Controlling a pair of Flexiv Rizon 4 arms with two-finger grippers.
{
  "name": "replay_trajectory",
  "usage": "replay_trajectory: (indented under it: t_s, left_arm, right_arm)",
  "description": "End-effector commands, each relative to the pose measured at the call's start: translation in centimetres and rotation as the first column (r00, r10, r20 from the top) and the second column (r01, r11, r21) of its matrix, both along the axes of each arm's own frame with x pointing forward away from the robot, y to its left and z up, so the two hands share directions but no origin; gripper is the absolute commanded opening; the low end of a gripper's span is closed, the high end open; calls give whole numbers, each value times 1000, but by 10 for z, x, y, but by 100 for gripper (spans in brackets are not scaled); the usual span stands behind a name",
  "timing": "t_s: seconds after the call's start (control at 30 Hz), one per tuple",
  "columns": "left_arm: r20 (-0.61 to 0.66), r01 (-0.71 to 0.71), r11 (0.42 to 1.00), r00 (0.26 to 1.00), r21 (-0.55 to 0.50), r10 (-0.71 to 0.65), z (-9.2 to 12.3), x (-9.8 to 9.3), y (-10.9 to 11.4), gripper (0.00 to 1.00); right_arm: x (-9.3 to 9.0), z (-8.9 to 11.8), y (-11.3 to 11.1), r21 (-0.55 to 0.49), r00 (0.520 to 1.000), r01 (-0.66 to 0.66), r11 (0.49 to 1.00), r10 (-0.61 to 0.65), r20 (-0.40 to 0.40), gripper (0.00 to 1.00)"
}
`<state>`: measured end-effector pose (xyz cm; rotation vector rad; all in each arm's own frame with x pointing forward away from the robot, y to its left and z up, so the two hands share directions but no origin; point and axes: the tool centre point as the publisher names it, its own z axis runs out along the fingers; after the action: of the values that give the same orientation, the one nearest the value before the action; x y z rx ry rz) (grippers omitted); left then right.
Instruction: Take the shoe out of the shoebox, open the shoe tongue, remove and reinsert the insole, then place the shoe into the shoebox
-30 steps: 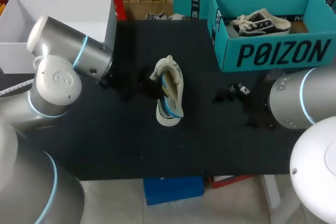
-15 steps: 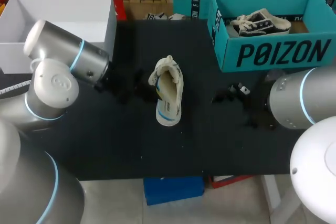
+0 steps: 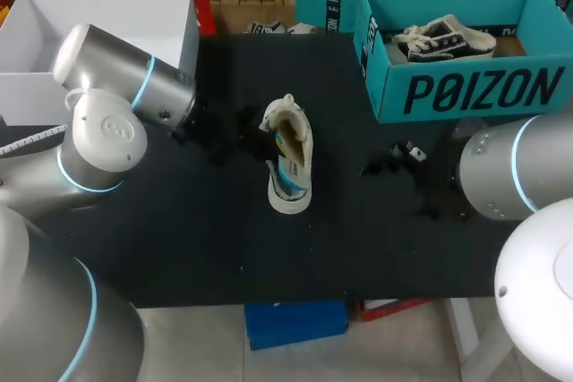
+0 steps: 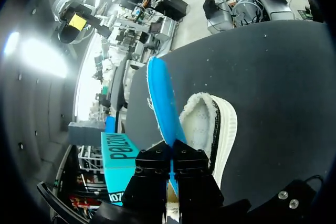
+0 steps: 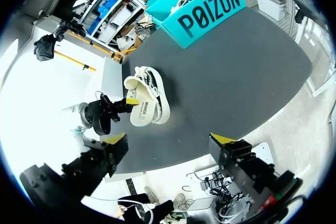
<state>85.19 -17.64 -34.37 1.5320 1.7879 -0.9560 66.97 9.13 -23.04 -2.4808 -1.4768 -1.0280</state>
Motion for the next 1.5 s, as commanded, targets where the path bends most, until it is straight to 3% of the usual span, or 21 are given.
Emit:
replay_trajectory:
  t_s: [0.03, 0.27, 0.53, 1.07, 1.5]
  left_arm:
    - [38, -8, 1000, 999, -25, 9, -5, -2, 0, 0]
    - [83, -11, 1000, 997, -5, 12, -10, -2, 10, 0]
    - [115, -38, 998, 993, 52, 32, -21, 13, 20, 0]
    - [103, -85, 985, 992, 152, 70, -41, 38, 7, 0]
    - [130, -108, 979, 988, 170, 86, -38, 42, 12, 0]
  right_arm:
    - [0, -4, 7, -6, 1000, 16, 1000, -16, 12, 100]
    - [0, -4, 7, -6, 1000, 16, 1000, -16, 12, 100]
    - [0, -4, 7, -6, 1000, 16, 1000, -16, 12, 100]
    - [0, -4, 7, -6, 1000, 16, 1000, -16, 12, 100]
    - [0, -4, 7, -6, 1000, 16, 1000, -16, 12, 100]
